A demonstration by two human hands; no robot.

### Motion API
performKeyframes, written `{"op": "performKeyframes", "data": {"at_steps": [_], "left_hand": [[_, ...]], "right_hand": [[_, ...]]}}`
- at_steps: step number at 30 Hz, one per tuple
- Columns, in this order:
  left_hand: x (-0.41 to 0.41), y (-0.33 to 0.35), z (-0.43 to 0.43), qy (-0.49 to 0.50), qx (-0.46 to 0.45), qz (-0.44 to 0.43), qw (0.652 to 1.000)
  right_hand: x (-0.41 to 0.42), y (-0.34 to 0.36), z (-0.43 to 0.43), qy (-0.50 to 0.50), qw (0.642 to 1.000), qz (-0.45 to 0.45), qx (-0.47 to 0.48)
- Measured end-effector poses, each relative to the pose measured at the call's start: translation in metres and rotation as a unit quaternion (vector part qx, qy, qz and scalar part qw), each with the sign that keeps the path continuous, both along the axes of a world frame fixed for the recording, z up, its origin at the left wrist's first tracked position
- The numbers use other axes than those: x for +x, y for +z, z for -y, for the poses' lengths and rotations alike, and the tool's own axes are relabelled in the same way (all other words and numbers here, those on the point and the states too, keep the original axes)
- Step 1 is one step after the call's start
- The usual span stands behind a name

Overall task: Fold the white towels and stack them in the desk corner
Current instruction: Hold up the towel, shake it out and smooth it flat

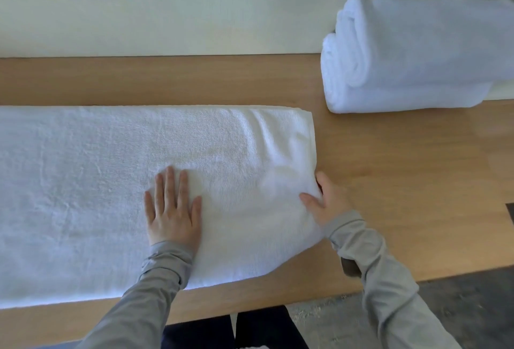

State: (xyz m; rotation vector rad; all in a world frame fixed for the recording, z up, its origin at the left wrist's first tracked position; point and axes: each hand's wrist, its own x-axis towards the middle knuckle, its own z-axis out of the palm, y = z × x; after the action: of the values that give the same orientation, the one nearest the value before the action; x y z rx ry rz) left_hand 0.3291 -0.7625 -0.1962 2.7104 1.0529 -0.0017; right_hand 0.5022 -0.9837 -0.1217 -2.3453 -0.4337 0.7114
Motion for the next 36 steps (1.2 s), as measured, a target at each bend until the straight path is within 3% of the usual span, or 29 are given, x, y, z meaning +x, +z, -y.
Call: {"op": "performKeyframes", "data": {"at_steps": [2,6,9,12,22,28,30,33,36], "left_hand": [[-0.001,0.0,0.0,0.001,0.0,0.001,1.0],[-0.001,-0.001,0.0,0.002,-0.002,0.004,1.0],[0.0,-0.001,0.0,0.001,0.002,0.006,1.0],[-0.001,0.0,0.001,0.001,0.002,0.007,1.0],[-0.001,0.003,0.002,0.0,-0.007,0.013,1.0],[-0.001,0.005,0.002,0.001,-0.007,0.01,1.0],[-0.001,0.004,0.002,0.0,-0.009,0.008,1.0],[-0.001,0.005,0.002,-0.001,-0.008,0.001,1.0],[0.0,0.005,0.002,-0.003,-0.005,-0.007,1.0]], "right_hand": [[-0.006,-0.006,0.008,-0.042,0.996,-0.076,-0.027],[-0.024,-0.018,0.033,-0.145,0.951,-0.248,0.11],[-0.037,-0.023,0.049,-0.146,0.943,-0.272,0.127],[-0.049,-0.025,0.055,-0.113,0.958,-0.251,0.081],[-0.055,-0.026,0.054,-0.133,0.974,-0.128,-0.127],[-0.073,-0.034,0.06,-0.216,0.966,-0.081,-0.119],[-0.08,-0.03,0.061,-0.215,0.968,0.014,-0.125],[-0.084,-0.019,0.036,-0.165,0.955,0.234,-0.075],[-0.096,-0.015,-0.03,-0.007,0.947,0.321,0.023]]}}
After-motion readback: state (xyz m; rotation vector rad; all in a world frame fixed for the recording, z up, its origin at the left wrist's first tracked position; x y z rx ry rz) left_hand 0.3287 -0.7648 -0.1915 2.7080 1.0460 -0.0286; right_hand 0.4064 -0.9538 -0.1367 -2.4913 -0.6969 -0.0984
